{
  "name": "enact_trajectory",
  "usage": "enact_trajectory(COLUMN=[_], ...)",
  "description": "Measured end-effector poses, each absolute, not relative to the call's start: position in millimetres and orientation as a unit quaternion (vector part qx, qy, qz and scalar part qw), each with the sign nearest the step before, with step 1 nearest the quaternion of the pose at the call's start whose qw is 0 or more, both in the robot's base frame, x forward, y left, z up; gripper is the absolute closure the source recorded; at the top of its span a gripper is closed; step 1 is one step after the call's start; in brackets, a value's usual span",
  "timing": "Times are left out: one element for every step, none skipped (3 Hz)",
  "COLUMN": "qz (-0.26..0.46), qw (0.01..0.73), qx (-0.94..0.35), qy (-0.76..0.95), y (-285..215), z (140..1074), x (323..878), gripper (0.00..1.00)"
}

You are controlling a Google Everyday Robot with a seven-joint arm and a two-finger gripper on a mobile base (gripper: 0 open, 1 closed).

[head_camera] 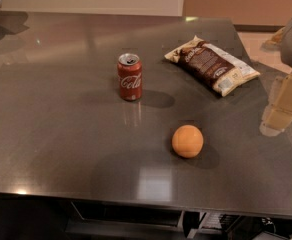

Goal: Knock coke can over

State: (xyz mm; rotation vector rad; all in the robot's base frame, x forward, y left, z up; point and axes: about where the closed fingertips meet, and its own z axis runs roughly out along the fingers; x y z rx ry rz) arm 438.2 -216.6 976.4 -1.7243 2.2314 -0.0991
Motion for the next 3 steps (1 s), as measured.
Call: enact_trajectory(qz=[-0.04,-0.024,-0.01], qw=[0.156,0.154,0.16], qx=[-0.603,-0.627,-0.639], qy=[0.781,0.763,0.752], y=[-216,-189,-162], z=[979,977,971], x=[441,465,485], gripper=[0.0,0.0,0.0])
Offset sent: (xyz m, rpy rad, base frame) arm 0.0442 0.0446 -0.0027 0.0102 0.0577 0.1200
